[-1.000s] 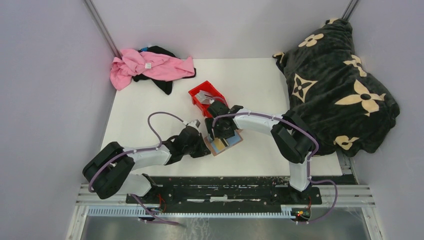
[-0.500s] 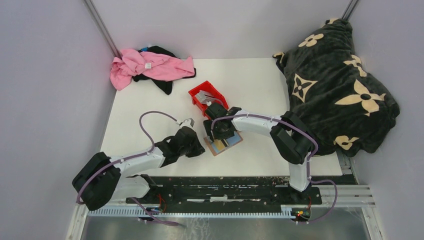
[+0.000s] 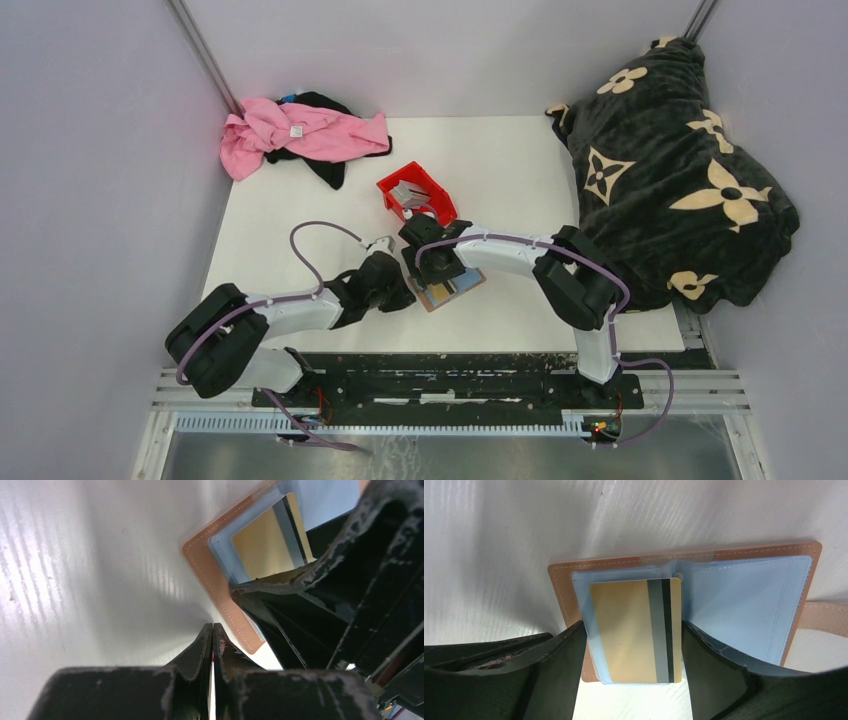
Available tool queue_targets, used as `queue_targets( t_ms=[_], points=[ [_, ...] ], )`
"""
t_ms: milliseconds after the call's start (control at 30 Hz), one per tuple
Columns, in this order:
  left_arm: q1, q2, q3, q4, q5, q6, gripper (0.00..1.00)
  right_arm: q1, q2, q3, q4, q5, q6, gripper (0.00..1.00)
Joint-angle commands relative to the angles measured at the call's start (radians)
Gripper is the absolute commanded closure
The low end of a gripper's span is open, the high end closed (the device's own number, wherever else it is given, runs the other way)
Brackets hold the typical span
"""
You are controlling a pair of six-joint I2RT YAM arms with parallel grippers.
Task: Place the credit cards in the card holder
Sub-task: Insert the credit card into the card holder.
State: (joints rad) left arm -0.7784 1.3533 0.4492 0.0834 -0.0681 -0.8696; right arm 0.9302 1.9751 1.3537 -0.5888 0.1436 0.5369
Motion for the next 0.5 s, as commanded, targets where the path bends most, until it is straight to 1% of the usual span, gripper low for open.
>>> queue_targets(
  t_ms=[0,133,200,233,300,333,467],
  points=[
    [-0.010,0.058,-0.007,-0.040,-0.017,-0.007,0.94,0.018,0.079,-0.048,-0.146,-0.032,0.011,0.30],
    [-0.010,0.072,-0.007,-0.031,-0.021,-0.014,0.94,0.018,0.068,-0.045,-0.147,-0.031,0.010,0.39],
    [-0.009,0.071,-0.008,-0.031,-0.027,-0.016,0.94,0.018,0.064,-0.034,-0.152,-0.036,0.006,0.39],
    [-0.010,0.070,-0.008,-0.031,-0.032,-0.018,0.94,0.017,0.060,-0.028,-0.154,-0.039,0.002,0.38],
    [-0.009,0.062,-0.010,-0.033,-0.042,-0.020,0.94,0.016,0.051,-0.015,-0.168,-0.033,-0.004,0.30],
    [-0.009,0.058,-0.012,-0.035,-0.047,-0.021,0.94,0.017,0.048,0.001,-0.183,-0.026,-0.010,0.28],
    [-0.009,0.049,0.002,-0.061,-0.065,-0.017,0.94,0.015,0.016,0.030,-0.201,0.002,-0.025,0.23]
  ],
)
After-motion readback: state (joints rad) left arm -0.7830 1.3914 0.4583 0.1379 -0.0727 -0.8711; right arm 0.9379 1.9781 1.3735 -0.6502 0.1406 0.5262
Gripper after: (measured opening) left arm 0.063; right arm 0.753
